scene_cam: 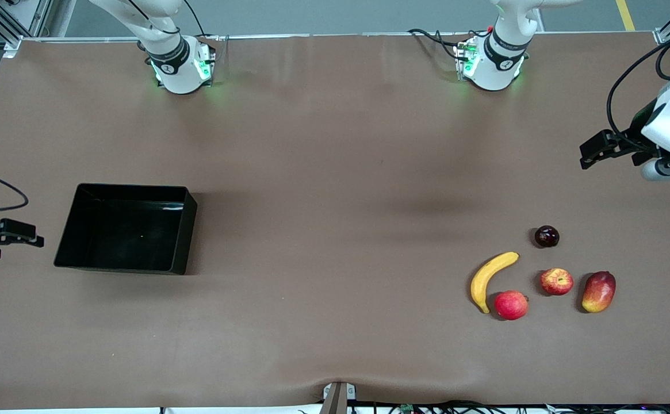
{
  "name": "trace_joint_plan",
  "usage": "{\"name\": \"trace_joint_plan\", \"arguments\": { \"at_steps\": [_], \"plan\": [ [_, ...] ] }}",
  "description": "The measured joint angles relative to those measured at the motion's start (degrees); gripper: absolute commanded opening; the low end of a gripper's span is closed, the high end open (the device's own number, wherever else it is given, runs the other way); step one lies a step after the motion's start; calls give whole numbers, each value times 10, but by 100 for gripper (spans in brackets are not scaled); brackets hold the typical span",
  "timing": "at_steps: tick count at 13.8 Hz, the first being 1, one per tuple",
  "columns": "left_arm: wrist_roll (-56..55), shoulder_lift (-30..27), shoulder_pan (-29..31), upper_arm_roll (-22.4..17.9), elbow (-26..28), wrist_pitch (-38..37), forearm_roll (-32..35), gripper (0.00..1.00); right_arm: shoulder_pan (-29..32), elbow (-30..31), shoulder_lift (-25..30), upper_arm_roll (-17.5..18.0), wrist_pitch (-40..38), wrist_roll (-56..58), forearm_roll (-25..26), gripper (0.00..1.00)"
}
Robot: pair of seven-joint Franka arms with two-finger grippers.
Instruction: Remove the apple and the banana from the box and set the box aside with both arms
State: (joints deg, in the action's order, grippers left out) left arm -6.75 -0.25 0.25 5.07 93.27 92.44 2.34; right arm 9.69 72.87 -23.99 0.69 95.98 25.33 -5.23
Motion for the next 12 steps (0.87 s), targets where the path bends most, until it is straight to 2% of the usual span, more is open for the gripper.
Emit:
{"name": "trace_joint_plan", "arguments": {
  "at_steps": [5, 8, 10, 12],
  "plan": [
    [38, -15, 0, 9, 0, -7, 0, 100, -78, -11, 108, 2, -189, -282, 14, 100],
    [47, -24, 0, 9, 1, -13, 0, 100, -90, 7, 155, 1, -220, -307, 39, 100],
    [47, -32, -1, 9, 8, -13, -1, 100, -84, 80, 201, -5, -193, -287, 41, 100],
    [47, -40, -1, 9, 16, -13, -9, 100, -77, 182, 265, -8, -142, -266, 42, 100]
  ]
}}
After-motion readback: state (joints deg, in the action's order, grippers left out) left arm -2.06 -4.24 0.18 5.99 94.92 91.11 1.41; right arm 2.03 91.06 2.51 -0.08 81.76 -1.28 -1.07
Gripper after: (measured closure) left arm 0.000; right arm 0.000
